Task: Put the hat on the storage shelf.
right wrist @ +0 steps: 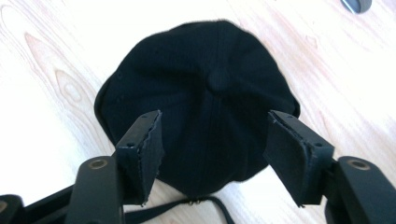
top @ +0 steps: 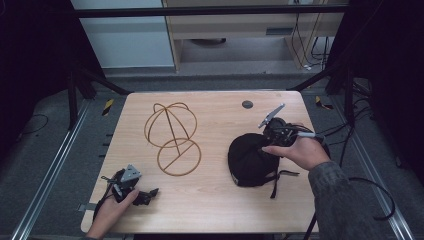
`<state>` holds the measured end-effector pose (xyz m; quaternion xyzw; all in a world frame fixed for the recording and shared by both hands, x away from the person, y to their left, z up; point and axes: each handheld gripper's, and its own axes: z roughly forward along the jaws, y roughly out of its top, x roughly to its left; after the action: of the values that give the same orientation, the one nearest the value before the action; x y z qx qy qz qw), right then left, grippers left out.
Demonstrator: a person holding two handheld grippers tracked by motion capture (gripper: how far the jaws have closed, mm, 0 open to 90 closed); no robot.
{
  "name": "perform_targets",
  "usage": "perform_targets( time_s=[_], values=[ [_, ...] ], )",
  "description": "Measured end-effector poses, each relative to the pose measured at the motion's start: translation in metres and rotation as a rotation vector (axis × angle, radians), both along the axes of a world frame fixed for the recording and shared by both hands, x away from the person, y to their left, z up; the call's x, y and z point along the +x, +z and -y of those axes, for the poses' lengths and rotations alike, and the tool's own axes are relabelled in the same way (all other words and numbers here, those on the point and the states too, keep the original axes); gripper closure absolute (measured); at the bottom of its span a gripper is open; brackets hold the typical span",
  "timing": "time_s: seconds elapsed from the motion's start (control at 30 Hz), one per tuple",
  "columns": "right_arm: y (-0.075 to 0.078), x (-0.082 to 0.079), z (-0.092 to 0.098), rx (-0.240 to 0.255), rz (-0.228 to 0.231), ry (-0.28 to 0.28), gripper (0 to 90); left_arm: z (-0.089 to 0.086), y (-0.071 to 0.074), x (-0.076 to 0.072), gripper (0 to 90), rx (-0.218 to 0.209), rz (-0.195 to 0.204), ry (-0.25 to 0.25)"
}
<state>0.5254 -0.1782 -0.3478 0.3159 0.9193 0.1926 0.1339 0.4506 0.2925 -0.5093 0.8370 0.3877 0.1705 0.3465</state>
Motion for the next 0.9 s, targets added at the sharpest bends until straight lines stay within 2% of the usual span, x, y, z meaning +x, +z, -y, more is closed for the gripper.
perform_targets(
  time_s=[0.17, 0.37, 0.47, 0.6, 0.7, 0.73, 0.77, 0.8, 0.83, 0.9],
  values=[
    [-0.001, 0.008, -0.008, -0.009, -0.011, 0.005, 37.6, 0.0, 0.0, 0.001, 0.0, -0.001, 0.0, -0.005],
    [-0.013, 0.023, -0.024, -0.052, -0.057, 0.019, 38.5, 0.0, 0.0, 0.001, 0.0, -0.001, -0.001, -0.009],
    [-0.016, 0.027, -0.027, -0.066, -0.056, 0.021, 39.3, 0.0, 0.0, 0.001, 0.0, -0.001, -0.001, -0.009],
    [-0.023, 0.034, -0.03, -0.083, -0.078, 0.024, 42.5, 0.0, 0.0, 0.001, 0.0, 0.0, -0.002, -0.009],
    [-0.027, 0.037, -0.032, -0.097, -0.088, 0.025, 52.9, 0.0, 0.0, 0.001, 0.0, 0.001, -0.002, -0.01],
    [-0.027, 0.037, -0.032, -0.097, -0.088, 0.025, 52.9, 0.0, 0.0, 0.001, 0.0, 0.001, -0.002, -0.01],
    [-0.028, 0.038, -0.032, -0.099, -0.095, 0.028, 58.5, 0.0, 0.0, 0.001, 0.0, 0.001, -0.002, -0.01],
    [-0.028, 0.038, -0.032, -0.099, -0.095, 0.028, 58.5, 0.0, 0.0, 0.001, 0.0, 0.001, -0.002, -0.01],
    [-0.027, 0.039, -0.031, -0.096, -0.095, 0.037, 69.4, 0.0, 0.0, 0.001, 0.0, 0.001, -0.002, -0.01],
    [-0.025, 0.038, -0.03, -0.089, -0.091, 0.04, 72.6, 0.0, 0.0, 0.001, 0.0, 0.001, -0.002, -0.01]
  ],
)
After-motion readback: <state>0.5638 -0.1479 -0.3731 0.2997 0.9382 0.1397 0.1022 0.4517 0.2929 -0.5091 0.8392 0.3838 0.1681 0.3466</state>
